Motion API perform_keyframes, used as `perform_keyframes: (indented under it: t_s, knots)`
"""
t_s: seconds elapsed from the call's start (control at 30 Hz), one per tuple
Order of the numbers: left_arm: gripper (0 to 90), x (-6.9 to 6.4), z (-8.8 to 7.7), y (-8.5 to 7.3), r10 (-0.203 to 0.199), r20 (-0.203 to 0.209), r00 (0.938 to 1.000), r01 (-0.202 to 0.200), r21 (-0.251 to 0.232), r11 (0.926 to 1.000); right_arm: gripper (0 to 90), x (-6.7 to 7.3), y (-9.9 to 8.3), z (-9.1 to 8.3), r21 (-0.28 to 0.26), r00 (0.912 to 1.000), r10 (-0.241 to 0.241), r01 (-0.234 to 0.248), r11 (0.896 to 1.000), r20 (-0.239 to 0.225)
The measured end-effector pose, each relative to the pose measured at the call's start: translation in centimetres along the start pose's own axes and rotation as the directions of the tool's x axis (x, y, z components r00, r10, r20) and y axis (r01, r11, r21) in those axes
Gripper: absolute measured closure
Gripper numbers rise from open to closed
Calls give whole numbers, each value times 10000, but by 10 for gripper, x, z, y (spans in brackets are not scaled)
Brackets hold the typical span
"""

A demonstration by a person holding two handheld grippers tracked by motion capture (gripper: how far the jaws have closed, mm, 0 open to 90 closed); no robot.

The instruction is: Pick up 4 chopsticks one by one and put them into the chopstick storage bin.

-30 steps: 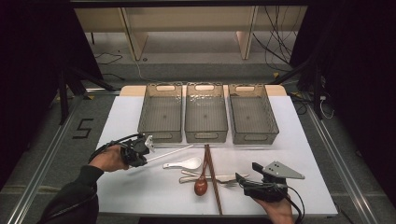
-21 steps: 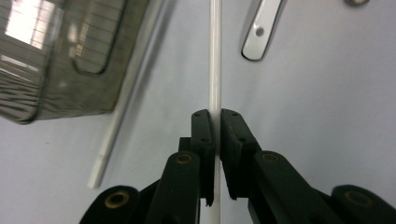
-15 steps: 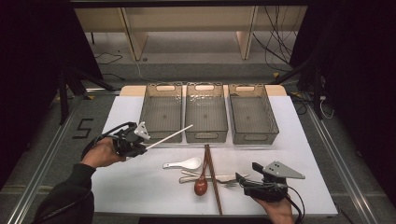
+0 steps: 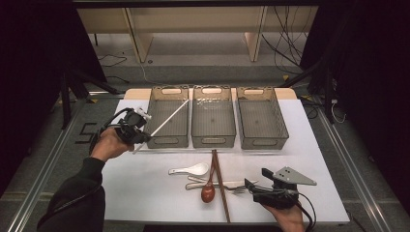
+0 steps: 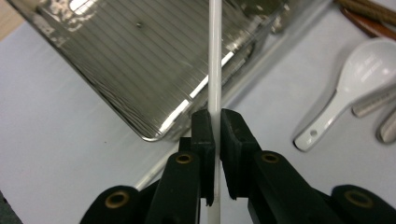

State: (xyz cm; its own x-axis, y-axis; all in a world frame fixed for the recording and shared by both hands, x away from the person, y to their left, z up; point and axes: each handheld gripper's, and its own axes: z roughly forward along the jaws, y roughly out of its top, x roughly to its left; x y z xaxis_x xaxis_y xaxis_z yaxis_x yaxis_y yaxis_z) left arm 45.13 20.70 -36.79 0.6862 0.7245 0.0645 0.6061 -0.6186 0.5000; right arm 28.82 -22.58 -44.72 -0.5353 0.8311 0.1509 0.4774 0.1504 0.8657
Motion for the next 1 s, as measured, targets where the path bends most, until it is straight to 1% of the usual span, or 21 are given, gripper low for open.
perform_keyframes:
  t_s: [0.03, 0.07, 0.1, 0.13, 0.17, 0.2, 0.23, 0.33, 0.37, 0.4, 0.43, 0.47, 0.5, 0.53, 0.63, 0.67, 0.77, 0.8, 0.9, 0.93, 1.0]
  knots:
    - [838, 0, 0, 0, 0, 0, 10000, 0, 0, 10000, 257, 0, 0, 0, 0, 10000, 0, 0, 10000, 0]
    - [837, 6, 0, 4, -343, -11, 9994, 343, -113, 9993, 257, 0, 0, 0, 6, 10000, 2, -2, 10000, 1]
    - [837, 6, 0, 4, -343, -11, 9994, 343, -113, 9993, 257, 0, 0, 0, -1, 10000, -3, 3, 10000, 8]
    - [838, 12, 0, 8, -666, -7, 9978, 665, -243, 9975, 257, 0, 0, 0, -3, 10000, 1, -1, 10000, 5]
    - [837, 12, 0, 8, -666, -7, 9978, 665, -243, 9975, 257, 0, 0, 0, -3, 10000, 1, -1, 10000, 5]
    - [837, 18, 0, 11, -960, -42, 9954, 957, -439, 9944, 257, 0, 0, 0, 5, 10000, 3, -3, 10000, -1]
    - [837, 18, 0, 11, -960, -42, 9954, 957, -439, 9944, 257, 0, 0, 0, 5, 10000, 3, -3, 10000, -1]
    - [837, 25, 2, 19, -1271, -104, 9918, 1261, -698, 9896, 257, 0, 0, 0, -5, 10000, -3, 3, 10000, 0]
    - [837, 25, 2, 19, -1271, -104, 9918, 1261, -698, 9896, 257, -1, 0, 0, -11, 10000, 5, -5, 10000, -6]
    - [837, 28, 4, 24, -1363, -184, 9905, 1346, -733, 9882, 257, -1, 0, 0, -11, 10000, 7, -7, 10000, -8]
    - [837, 28, 4, 24, -1363, -184, 9905, 1346, -733, 9882, 257, -1, 0, 0, -12, 10000, 2, -2, 10000, -4]
    - [837, 31, 6, 28, -1453, -263, 9890, 1429, -785, 9866, 257, -1, 0, 0, -3, 10000, 3, -3, 10000, -7]
    - [837, 31, 6, 28, -1453, -263, 9890, 1429, -785, 9866, 257, -1, 0, 0, -4, 10000, 5, -5, 10000, -10]
    - [837, 34, 8, 32, -1546, -275, 9876, 1518, -852, 9847, 257, -1, 0, 0, -2, 10000, 0, 0, 10000, -8]
    - [837, 37, 10, 36, -1604, -353, 9864, 1564, -959, 9830, 257, -1, 0, 0, -10, 10000, 10, -10, 10000, -20]
    - [837, 39, 12, 39, -1666, -362, 9854, 1623, -997, 9817, 257, -1, 0, 0, 4, 10000, -4, 4, 10000, -13]
    - [837, 41, 16, 42, -1745, -361, 9840, 1699, -1045, 9799, 257, -2, 0, 0, 3, 10000, -1, 1, 10000, -27]
    - [837, 43, 20, 44, -1795, -424, 9828, 1743, -1048, 9791, 257, -2, 0, 0, 4, 10000, 14, -14, 10000, -27]
    - [837, 44, 23, 45, -1835, -415, 9821, 1782, -1084, 9780, 257, -2, 0, 0, 2, 10000, 18, -18, 10000, -37]
    - [837, 45, 27, 46, -1862, -388, 9818, 1808, -1129, 9770, 257, -2, 0, 0, 2, 10000, 25, -25, 10000, -46]
    - [837, 44, 30, 47, -1845, -453, 9818, 1785, -1124, 9775, 257, -2, -1, 0, 5, 10000, 22, -22, 10000, -47]
